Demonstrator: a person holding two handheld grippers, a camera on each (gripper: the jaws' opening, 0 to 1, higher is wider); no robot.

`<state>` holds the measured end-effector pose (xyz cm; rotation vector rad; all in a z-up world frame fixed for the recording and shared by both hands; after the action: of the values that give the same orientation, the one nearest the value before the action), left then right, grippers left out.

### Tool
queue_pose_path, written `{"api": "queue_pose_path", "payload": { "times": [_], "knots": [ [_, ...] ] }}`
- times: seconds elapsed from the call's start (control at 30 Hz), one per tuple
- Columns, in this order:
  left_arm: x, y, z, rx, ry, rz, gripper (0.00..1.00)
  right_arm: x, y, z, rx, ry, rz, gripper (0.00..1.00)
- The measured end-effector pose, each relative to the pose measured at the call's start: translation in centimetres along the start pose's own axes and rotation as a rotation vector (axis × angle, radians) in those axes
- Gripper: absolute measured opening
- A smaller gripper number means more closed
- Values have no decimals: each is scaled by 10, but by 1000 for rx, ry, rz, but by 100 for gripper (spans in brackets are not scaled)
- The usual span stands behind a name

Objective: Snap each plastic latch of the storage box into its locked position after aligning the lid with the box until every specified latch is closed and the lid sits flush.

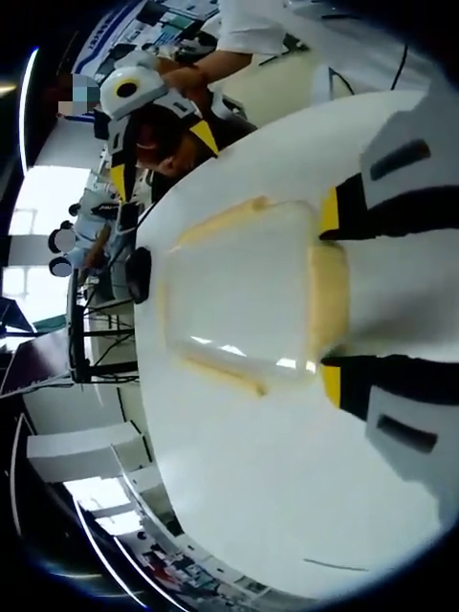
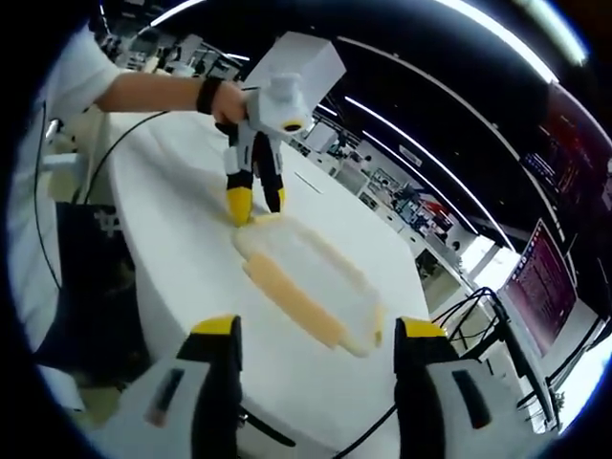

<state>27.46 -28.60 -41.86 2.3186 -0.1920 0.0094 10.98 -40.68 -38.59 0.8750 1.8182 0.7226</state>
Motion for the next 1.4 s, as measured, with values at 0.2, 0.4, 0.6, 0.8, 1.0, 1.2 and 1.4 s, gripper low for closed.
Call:
{"api": "queue_pose_path", "payload": {
  "times": [0.2, 0.4, 0.6, 0.8, 1.0, 1.2, 1.4],
  "knots": [
    [0, 4, -9, -16, -2, -1, 37, 0, 0, 0, -2, 1, 2, 63],
    [0, 6, -13, -24, 8, -7, 37, 1, 1, -1, -3, 3, 4, 63],
    [0, 5, -12, -37, 13, -7, 36, 4, 5, 1, -16, 13, 5, 63],
    [-3, 4, -9, -40, 18, -6, 36, 5, 7, 2, -14, 22, -7, 62],
    [1, 5, -9, -29, 20, -5, 35, 8, 8, 2, -8, 45, -10, 58],
    [-6, 0, -13, -9, 5, 5, 36, 8, 8, 3, 12, 70, -33, 58],
    [-11, -5, -20, 18, -3, 17, 36, 10, 9, 4, 17, 103, -37, 56]
  ]
}}
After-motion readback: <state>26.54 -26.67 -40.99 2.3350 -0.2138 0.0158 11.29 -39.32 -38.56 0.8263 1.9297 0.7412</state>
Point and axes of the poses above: the point that each gripper's makers call its tool centre point, and the gripper's own axes: z roughly forward along the fingers, x roughly to its left, y roughly out of its top, the point moved 3 cm from there along -z, roughly backward along the fingers, and after that the axes turned 6 degrees about z, right-handed, at the moved point
